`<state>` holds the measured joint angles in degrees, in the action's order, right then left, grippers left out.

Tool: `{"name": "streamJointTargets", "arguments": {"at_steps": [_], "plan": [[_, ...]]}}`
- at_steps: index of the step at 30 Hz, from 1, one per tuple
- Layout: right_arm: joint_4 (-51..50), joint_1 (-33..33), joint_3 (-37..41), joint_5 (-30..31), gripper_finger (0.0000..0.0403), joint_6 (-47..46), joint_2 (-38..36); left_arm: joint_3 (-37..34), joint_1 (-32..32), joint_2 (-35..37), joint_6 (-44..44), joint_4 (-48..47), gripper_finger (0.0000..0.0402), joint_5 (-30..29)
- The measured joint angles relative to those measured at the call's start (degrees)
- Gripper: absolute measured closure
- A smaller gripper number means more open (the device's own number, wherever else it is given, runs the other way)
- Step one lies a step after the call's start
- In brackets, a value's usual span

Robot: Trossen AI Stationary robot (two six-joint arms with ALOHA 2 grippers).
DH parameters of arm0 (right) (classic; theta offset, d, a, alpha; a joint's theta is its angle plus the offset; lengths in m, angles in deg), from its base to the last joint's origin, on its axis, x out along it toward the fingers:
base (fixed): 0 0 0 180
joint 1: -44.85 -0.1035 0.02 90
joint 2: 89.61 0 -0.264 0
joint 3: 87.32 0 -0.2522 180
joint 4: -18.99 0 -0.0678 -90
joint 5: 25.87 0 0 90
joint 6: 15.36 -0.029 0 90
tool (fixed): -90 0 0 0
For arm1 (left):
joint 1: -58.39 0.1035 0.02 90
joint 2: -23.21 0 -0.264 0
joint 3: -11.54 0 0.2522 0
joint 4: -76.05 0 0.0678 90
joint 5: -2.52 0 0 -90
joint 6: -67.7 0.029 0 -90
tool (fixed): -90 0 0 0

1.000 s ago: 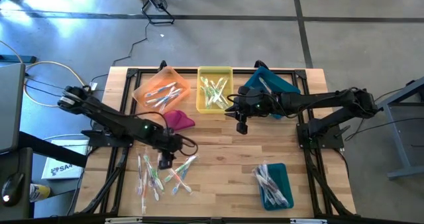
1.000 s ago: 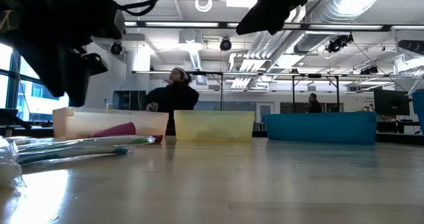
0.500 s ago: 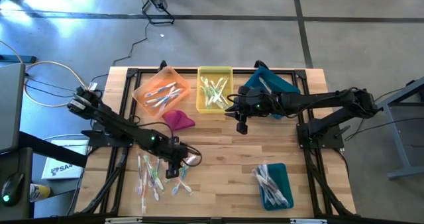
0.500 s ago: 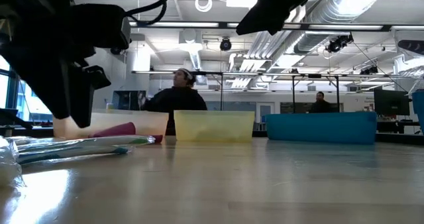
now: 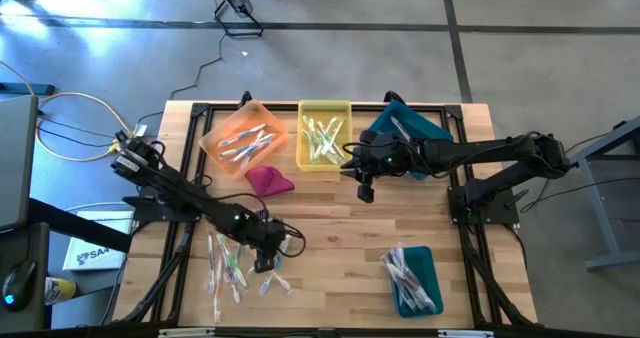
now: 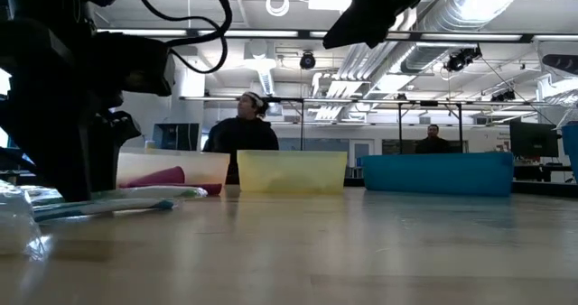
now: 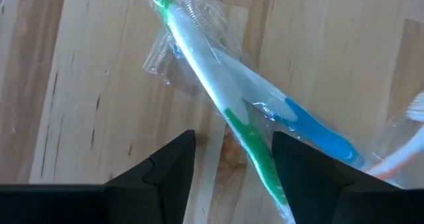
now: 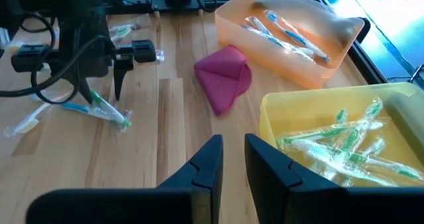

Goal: Pick & Place Toothbrushes
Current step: Put the green toothbrush into the yellow bin

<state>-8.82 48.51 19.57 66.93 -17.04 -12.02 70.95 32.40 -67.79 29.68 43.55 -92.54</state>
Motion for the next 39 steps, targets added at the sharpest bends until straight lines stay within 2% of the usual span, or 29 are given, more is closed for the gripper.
{"name": "streamJointTargets", "arguments": {"at_steps": [21, 25, 36, 39], "plan": [[-2.51, 0.0, 0.0, -0.02, 0.0347, -0.02, 0.0, -0.05, 0.13, -0.02, 0.35, -0.91, 0.0208, 0.47], [-2.51, -0.02, 0.0, -0.02, 0.0347, -0.02, 0.0, -0.13, 0.2, -0.02, 0.28, -0.91, 0.0243, 1.13], [-2.56, 0.0, 0.0, -0.02, 0.0347, -0.02, 0.0, -0.2, 0.2, -0.09, 0.47, -0.8, 0.0383, 0.66], [-3.01, -0.05, 0.0, -0.14, 0.0347, -0.02, 0.0, -0.2, 0.15, 0.28, 1.63, -0.64, 0.039, 1.26]]}}
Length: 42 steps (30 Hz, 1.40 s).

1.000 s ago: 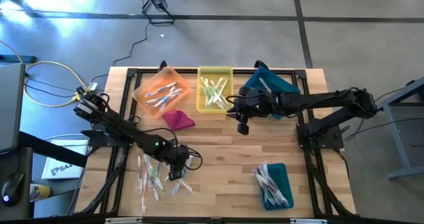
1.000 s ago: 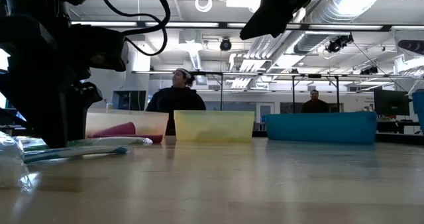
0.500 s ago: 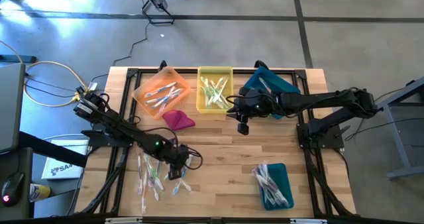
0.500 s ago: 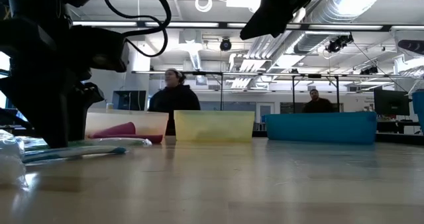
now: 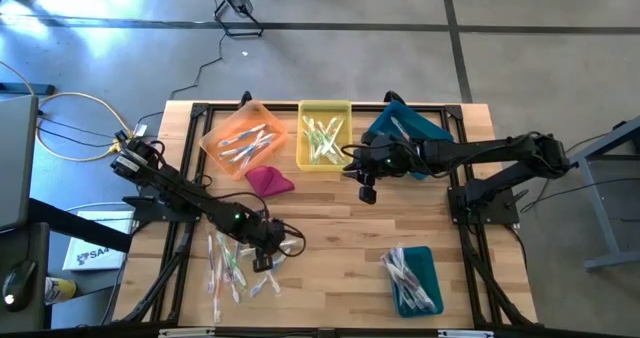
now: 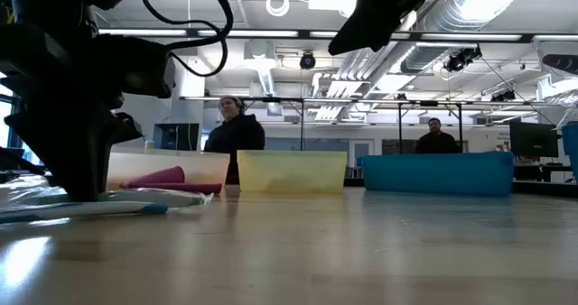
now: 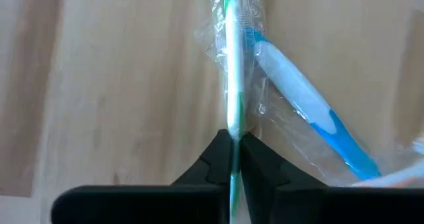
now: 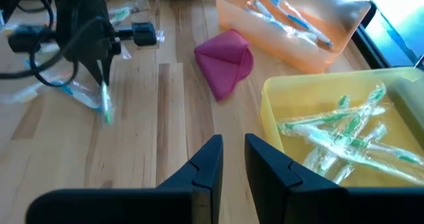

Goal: Pick & Place Toothbrushes
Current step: Put the green toothbrush into the yellow bin

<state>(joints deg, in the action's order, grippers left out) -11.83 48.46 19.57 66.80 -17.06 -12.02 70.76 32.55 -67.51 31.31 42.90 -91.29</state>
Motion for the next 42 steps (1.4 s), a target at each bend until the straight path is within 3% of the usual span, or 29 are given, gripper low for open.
{"name": "streamJointTargets", "arguments": {"at_steps": [5, 10, 20, 30, 38, 42], "plan": [[-1.75, -0.02, 0.0, -0.08, 0.0347, -0.14, 0.0, 1.27, 1.25, 1.23, 3.95, -0.27, 0.038, 0.02], [-2.88, -0.32, 0.0, -0.08, 0.0347, -0.17, 0.0, 3.15, 5.43, 3.87, 13.38, -0.26, 0.0393, -0.04], [-7.73, -2.61, 0.0, 0.31, 0.0347, -0.2, -3.73, 7.43, 19.33, 10.67, 33.98, -1.12, 0.039, 4.18], [-10.37, -5.68, -0.02, 0.29, 0.0347, -3.02, -10.97, 13.27, 31.58, 12.9, 45.24, -0.73, 0.039, 9.07], [-10.12, -7.86, -0.02, 0.33, 0.0347, -3.03, -13.97, 14.91, 40.35, 12.88, 48.65, 15.55, 0.039, 9.25], [-10.7, -9.05, -0.02, 0.35, 0.0347, -3.21, -13.97, 14.91, 44.49, 12.41, 47.68, 18.78, 0.039, 9.24]]}}
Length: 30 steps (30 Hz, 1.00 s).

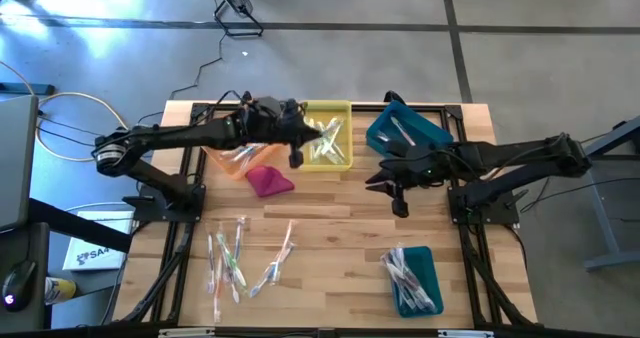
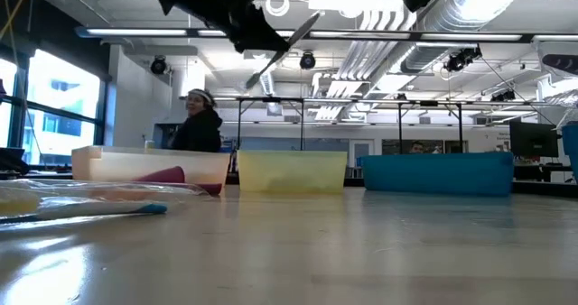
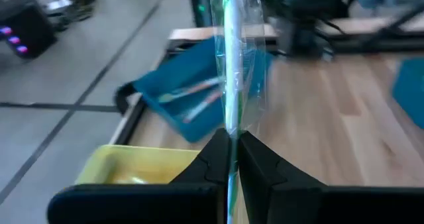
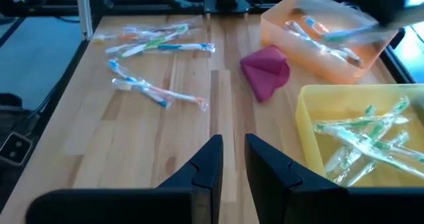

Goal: Pick & Place Toothbrushes
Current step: Put the green toothbrush into the yellow bin

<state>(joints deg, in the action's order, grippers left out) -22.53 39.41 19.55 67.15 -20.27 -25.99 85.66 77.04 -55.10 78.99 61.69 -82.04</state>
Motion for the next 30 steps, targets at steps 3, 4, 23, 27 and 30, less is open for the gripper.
{"name": "streamJointTargets", "arguments": {"at_steps": [3, 4, 23, 27, 30], "plan": [[-0.46, -0.85, 0.0, 0.0, 0.0347, 0.03, 0.03, -0.07, 2.76, -1.05, -2.2, 1.63, 0.039, 0.0], [-0.42, -1.11, 0.0, 0.02, 0.0347, 0.04, 0.14, -0.06, 3.58, -1.71, -2.72, 3.1, 0.039, 0.01], [-0.97, -3.23, 0.0, 6.06, 0.0347, 0.09, 0.24, -0.09, 6.89, -22.04, -11.87, 17.81, 0.039, -4.14], [-0.99, -3.25, 0.0, 6.06, 0.0347, 0.04, 0.24, -0.09, 7.23, -23.37, -13.49, 17.49, 0.039, -6.41], [-1.13, -3.25, 0.0, 6.04, 0.0347, 0.02, 0.24, -0.11, 7.36, -23.36, -15.55, 17.34, 0.039, -7.14]]}}
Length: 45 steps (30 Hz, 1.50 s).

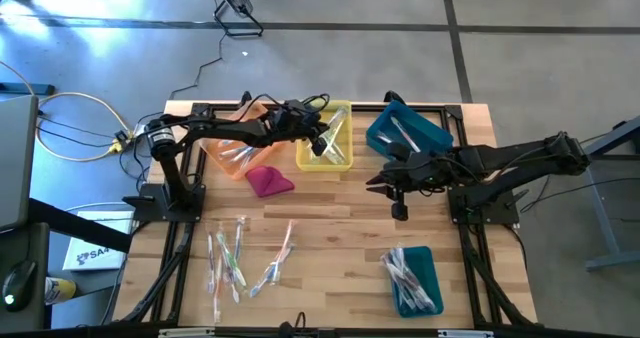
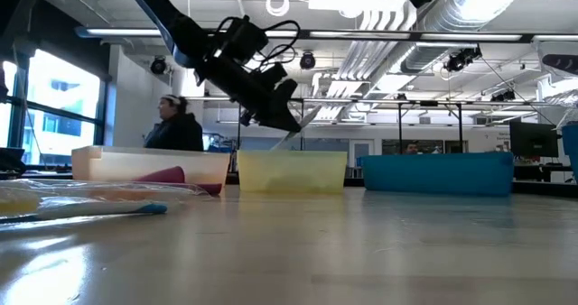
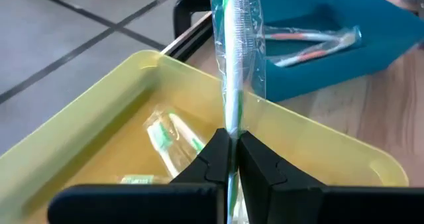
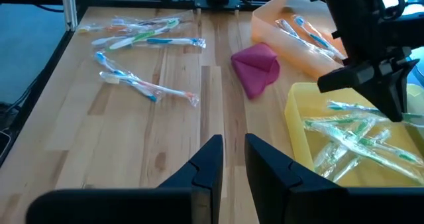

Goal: Pick & Place Toothbrushes
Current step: Put the green toothbrush into the yellow bin, then put the orange toothbrush into the top blue bin

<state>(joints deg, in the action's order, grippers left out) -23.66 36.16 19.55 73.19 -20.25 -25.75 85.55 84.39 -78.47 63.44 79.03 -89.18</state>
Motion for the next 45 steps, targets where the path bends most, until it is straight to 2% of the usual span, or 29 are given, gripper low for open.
{"name": "streamJointTargets", "arguments": {"at_steps": [5, 11, 17, 22, 32, 40, 45], "plan": [[-0.12, 0.02, 0.0, 0.02, 0.0347, 0.0, 0.02, 0.02, 0.02, 0.03, -1.11, -1.66, 0.039, 0.36], [-0.12, 0.02, 0.0, 0.0, 0.0347, -0.02, 0.02, 0.02, -0.12, 0.05, -2.24, -8.21, 0.0389, -0.58], [-0.1, 0.02, 0.0, 0.0, 0.0347, -0.02, 0.02, 0.02, -0.13, 0.05, -2.22, -8.79, 0.038, -0.77], [-0.1, 0.02, 0.0, -0.02, 0.0347, -0.04, 0.02, 0.02, -0.13, 0.05, -2.0, -8.79, 0.0359, -0.85], [-0.46, 0.02, 0.0, -0.05, 0.0347, -0.04, 0.04, 0.02, -0.13, 0.05, -1.54, -8.25, 0.0289, -0.89], [-0.5, 0.02, 0.0, -0.05, 0.0347, -0.05, 0.04, 0.02, -0.13, 0.1, 2.81, -7.88, 0.0281, -0.89], [-0.49, 0.02, 0.0, -0.05, 0.0347, -0.04, 0.04, 0.02, -0.13, 0.1, 2.58, -7.29, 0.0281, -0.89]]}}
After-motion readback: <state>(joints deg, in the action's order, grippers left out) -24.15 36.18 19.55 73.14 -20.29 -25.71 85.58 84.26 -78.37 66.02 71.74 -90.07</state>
